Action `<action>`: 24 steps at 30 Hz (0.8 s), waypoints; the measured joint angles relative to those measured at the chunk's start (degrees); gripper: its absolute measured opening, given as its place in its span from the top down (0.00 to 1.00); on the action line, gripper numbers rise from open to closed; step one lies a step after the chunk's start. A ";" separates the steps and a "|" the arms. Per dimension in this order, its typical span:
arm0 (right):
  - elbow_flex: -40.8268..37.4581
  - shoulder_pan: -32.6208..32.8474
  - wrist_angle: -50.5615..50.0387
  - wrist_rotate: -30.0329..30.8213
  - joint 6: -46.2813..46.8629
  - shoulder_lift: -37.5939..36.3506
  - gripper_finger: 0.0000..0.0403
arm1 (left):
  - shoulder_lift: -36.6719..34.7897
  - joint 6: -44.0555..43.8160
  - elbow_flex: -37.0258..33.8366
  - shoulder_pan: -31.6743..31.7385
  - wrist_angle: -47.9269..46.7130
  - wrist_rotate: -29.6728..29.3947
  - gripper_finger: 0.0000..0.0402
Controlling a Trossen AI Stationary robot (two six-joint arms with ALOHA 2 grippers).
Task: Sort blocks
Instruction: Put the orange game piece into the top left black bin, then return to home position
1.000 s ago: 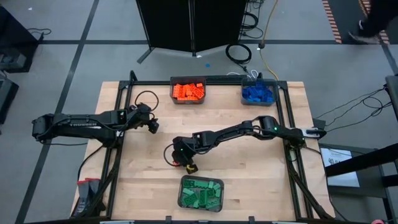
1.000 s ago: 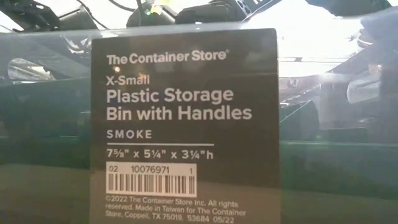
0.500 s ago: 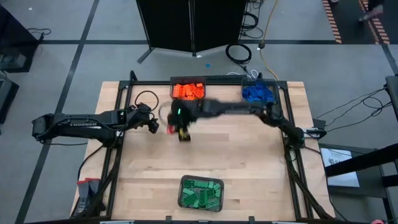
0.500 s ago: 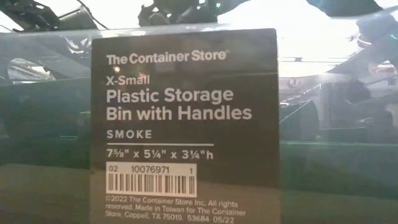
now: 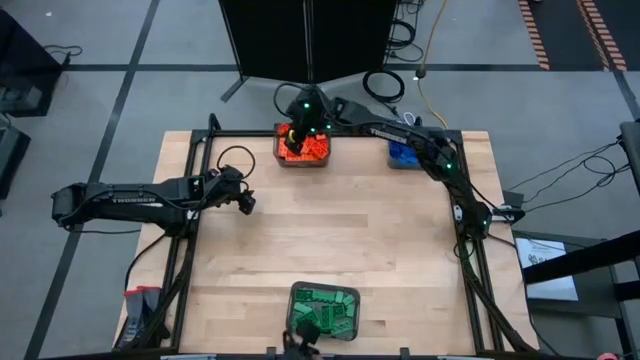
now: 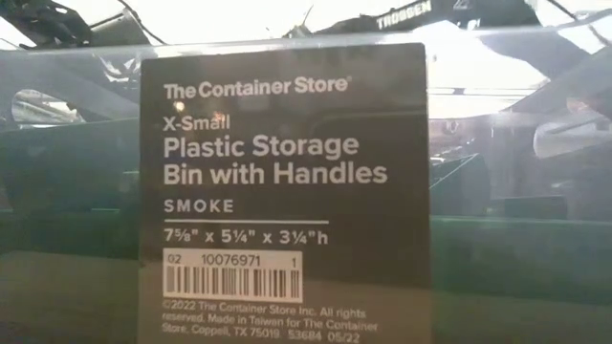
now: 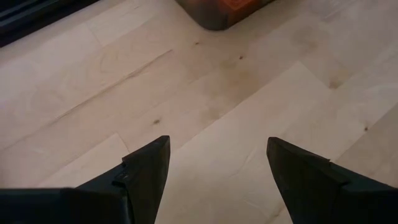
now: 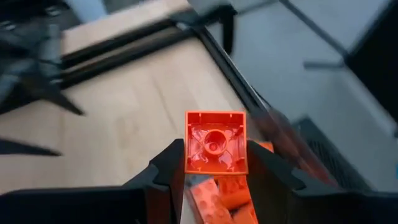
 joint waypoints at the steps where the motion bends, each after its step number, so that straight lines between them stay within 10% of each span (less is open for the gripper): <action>1: -0.10 -0.45 -0.28 0.44 1.55 0.73 0.70 | -0.02 0.00 0.02 0.00 -0.04 0.00 0.33; 24: -0.14 -0.18 -1.94 9.11 16.08 7.36 0.54 | 0.00 0.09 0.01 0.00 -1.36 -0.04 0.33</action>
